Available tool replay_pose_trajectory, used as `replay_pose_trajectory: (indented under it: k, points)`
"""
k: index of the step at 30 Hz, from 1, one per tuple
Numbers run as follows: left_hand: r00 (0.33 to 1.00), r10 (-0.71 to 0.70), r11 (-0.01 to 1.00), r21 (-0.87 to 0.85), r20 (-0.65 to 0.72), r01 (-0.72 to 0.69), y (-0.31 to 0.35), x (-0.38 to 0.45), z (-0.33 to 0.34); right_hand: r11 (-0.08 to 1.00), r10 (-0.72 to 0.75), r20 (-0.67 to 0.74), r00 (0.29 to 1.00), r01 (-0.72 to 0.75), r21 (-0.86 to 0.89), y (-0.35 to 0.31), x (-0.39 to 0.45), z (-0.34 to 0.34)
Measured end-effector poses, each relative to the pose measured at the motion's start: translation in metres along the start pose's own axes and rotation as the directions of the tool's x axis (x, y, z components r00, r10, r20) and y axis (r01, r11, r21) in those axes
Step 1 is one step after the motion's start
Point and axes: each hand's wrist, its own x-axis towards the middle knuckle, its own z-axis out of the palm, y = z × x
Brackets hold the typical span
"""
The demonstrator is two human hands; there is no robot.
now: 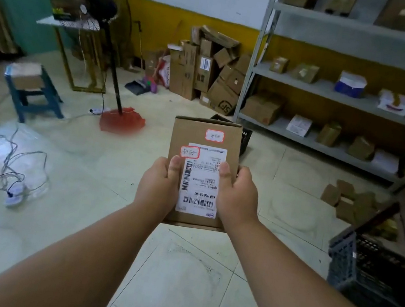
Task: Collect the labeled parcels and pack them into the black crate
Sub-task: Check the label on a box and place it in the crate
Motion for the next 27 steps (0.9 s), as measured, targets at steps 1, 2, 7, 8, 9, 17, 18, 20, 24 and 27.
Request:
replay_pose_trajectory:
  k: [1, 2, 7, 8, 9, 17, 18, 20, 24, 27]
  points:
    - [1.0, 0.01, 1.0, 0.008, 0.013, -0.01, 0.001, 0.015, 0.01, 1.0, 0.014, -0.011, 1.0, -0.014, -0.001, 0.006, 0.015, 0.002]
    - [0.999, 0.02, 1.0, 0.016, 0.026, -0.02, 0.003, 0.03, 0.02, 1.0, 0.027, -0.024, 0.999, -0.027, -0.002, 0.013, 0.031, 0.004]
    - [0.999, 0.016, 1.0, 0.01, 0.046, -0.016, 0.023, 0.128, 0.069, 1.0, 0.03, -0.028, 0.999, -0.029, 0.006, 0.033, 0.146, 0.022]
    - [0.999, 0.026, 1.0, 0.016, 0.032, -0.026, 0.028, 0.153, 0.077, 1.0, 0.018, -0.024, 1.0, -0.018, 0.019, 0.033, 0.173, 0.027]
    - [0.999, 0.031, 0.999, 0.022, 0.016, -0.032, 0.034, 0.179, 0.083, 0.999, 0.01, -0.019, 1.0, -0.009, 0.031, 0.032, 0.201, 0.033]
    - [0.999, 0.035, 0.998, 0.046, 0.001, -0.035, 0.075, 0.34, 0.125, 0.999, -0.009, -0.039, 0.999, 0.01, 0.03, 0.022, 0.373, 0.064]
    - [1.0, 0.021, 0.999, 0.046, 0.01, -0.021, 0.074, 0.355, 0.13, 1.0, -0.007, -0.032, 0.999, 0.008, 0.028, 0.024, 0.388, 0.07]
    - [1.0, -0.007, 0.998, 0.06, 0.019, 0.005, 0.065, 0.386, 0.137, 1.0, 0.003, -0.013, 1.0, -0.003, 0.011, 0.029, 0.414, 0.088]
    - [0.999, -0.005, 0.986, 0.168, 0.038, -0.001, 0.042, 0.459, 0.138, 1.0, 0.005, 0.021, 1.0, -0.004, -0.028, 0.031, 0.466, 0.137]
    - [0.998, 0.033, 0.979, 0.2, 0.059, -0.044, 0.033, 0.529, 0.136, 0.999, 0.024, 0.024, 0.999, -0.023, -0.031, 0.022, 0.518, 0.176]
